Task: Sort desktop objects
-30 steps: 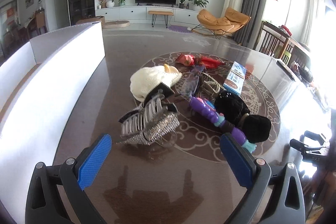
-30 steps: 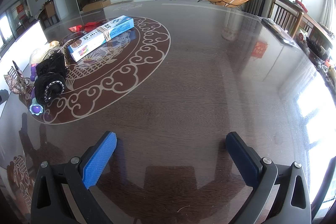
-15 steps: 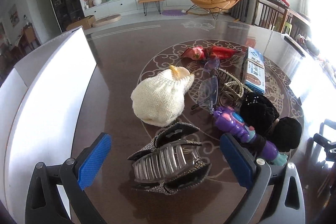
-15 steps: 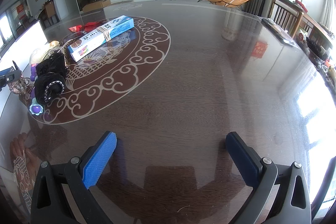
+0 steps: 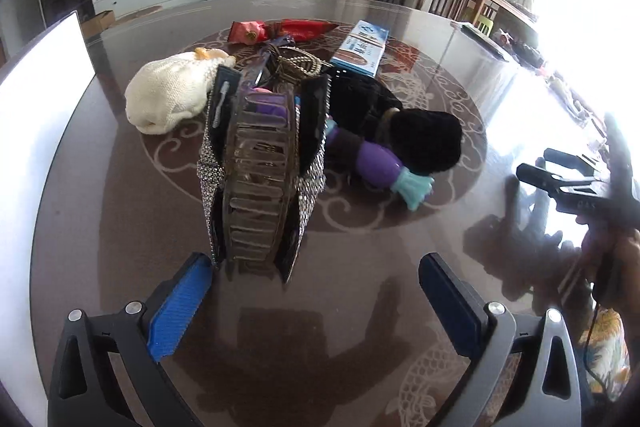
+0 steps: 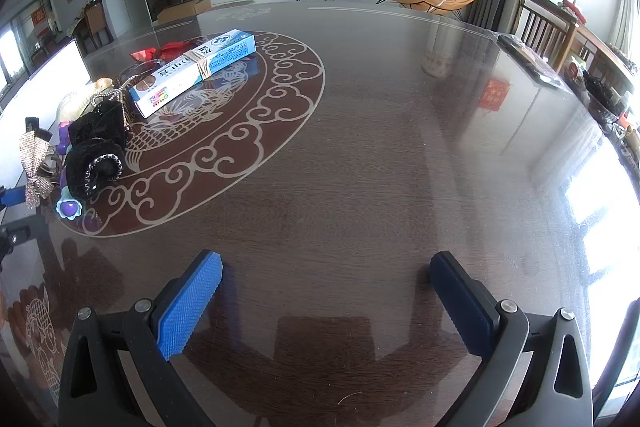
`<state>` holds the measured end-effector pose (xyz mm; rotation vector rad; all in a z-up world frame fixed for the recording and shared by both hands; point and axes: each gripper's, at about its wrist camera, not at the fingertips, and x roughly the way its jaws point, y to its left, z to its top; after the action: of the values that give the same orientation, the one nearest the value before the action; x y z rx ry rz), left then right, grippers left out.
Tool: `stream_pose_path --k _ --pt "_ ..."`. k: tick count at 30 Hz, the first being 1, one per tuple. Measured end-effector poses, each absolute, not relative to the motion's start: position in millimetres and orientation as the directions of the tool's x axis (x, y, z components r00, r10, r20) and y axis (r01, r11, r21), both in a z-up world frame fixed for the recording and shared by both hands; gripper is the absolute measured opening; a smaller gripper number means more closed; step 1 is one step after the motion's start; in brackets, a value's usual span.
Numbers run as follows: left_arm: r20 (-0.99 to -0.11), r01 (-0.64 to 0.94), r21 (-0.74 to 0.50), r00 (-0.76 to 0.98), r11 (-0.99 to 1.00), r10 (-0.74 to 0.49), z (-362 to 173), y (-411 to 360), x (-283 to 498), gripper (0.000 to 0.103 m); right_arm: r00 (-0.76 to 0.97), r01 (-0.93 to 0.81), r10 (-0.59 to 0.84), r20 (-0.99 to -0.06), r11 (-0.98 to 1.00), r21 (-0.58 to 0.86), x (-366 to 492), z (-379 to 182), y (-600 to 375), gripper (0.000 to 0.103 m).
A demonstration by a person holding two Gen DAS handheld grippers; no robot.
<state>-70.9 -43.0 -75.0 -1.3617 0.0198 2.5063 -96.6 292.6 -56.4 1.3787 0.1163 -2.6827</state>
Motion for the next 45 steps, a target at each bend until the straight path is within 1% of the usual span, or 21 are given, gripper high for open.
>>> stream_pose_path --k 2,5,9,11,14,15,19,28,40,41,43,44,45 --pt "-0.82 -0.255 -0.107 -0.524 -0.961 0.23 -71 -45 -58 0.103 -0.577 0.144 -0.074 -0.814 -0.989 -0.012 -97 -56 293 0.103" --pt "-0.814 -0.218 -0.085 -0.548 -0.972 0.194 -65 -56 -59 0.103 -0.577 0.144 -0.074 -0.814 -0.989 -0.012 -97 -56 293 0.103" --pt "-0.794 -0.155 -0.127 -0.577 -0.98 0.194 -55 -70 -87 0.103 -0.577 0.144 -0.074 -0.814 -0.989 -0.012 -97 -56 293 0.103" --pt "-0.807 -0.149 -0.135 -0.557 -0.98 0.196 -61 -66 -105 0.103 -0.577 0.144 -0.074 -0.814 -0.989 -0.012 -97 -56 293 0.103" --pt "-0.837 -0.125 -0.113 -0.522 -0.986 0.162 -76 -55 -127 0.103 -0.577 0.144 -0.074 -0.814 -0.989 -0.012 -97 -56 293 0.103" --pt "-0.829 -0.125 -0.08 -0.543 -0.989 0.136 -76 -51 -129 0.103 -0.577 0.144 -0.074 -0.813 -0.989 -0.012 -97 -56 293 0.103" --pt "-0.843 -0.132 -0.001 -0.533 -0.991 0.071 -82 -40 -138 0.103 -0.577 0.144 -0.074 -0.813 -0.989 -0.012 -97 -56 293 0.103" --pt "-0.85 -0.15 -0.003 -0.52 -0.989 0.082 -81 -42 -152 0.103 -0.577 0.145 -0.074 -0.813 -0.989 -0.012 -97 -56 293 0.103" --pt "-0.864 -0.131 0.001 -0.499 -0.991 0.065 -81 -38 -155 0.103 -0.577 0.145 -0.074 -0.813 -0.989 -0.012 -96 -56 293 0.103" --pt "-0.86 -0.132 0.002 -0.507 -0.991 0.065 -80 -37 -153 0.102 -0.577 0.145 -0.074 -0.813 -0.989 -0.012 -96 -56 293 0.103" --pt "-0.842 -0.149 0.002 -0.533 -0.989 0.078 -77 -35 -146 0.089 -0.577 0.145 -0.074 -0.813 -0.989 -0.012 -96 -56 293 0.103" --pt "-0.836 -0.159 0.003 -0.543 -0.987 0.085 -76 -32 -144 0.077 -0.577 0.145 -0.074 -0.813 -0.989 -0.012 -96 -56 293 0.103" --pt "-0.831 -0.166 0.006 -0.549 -0.986 0.087 -74 -31 -141 0.067 -0.577 0.145 -0.074 -0.813 -0.989 -0.012 -96 -56 292 0.103"
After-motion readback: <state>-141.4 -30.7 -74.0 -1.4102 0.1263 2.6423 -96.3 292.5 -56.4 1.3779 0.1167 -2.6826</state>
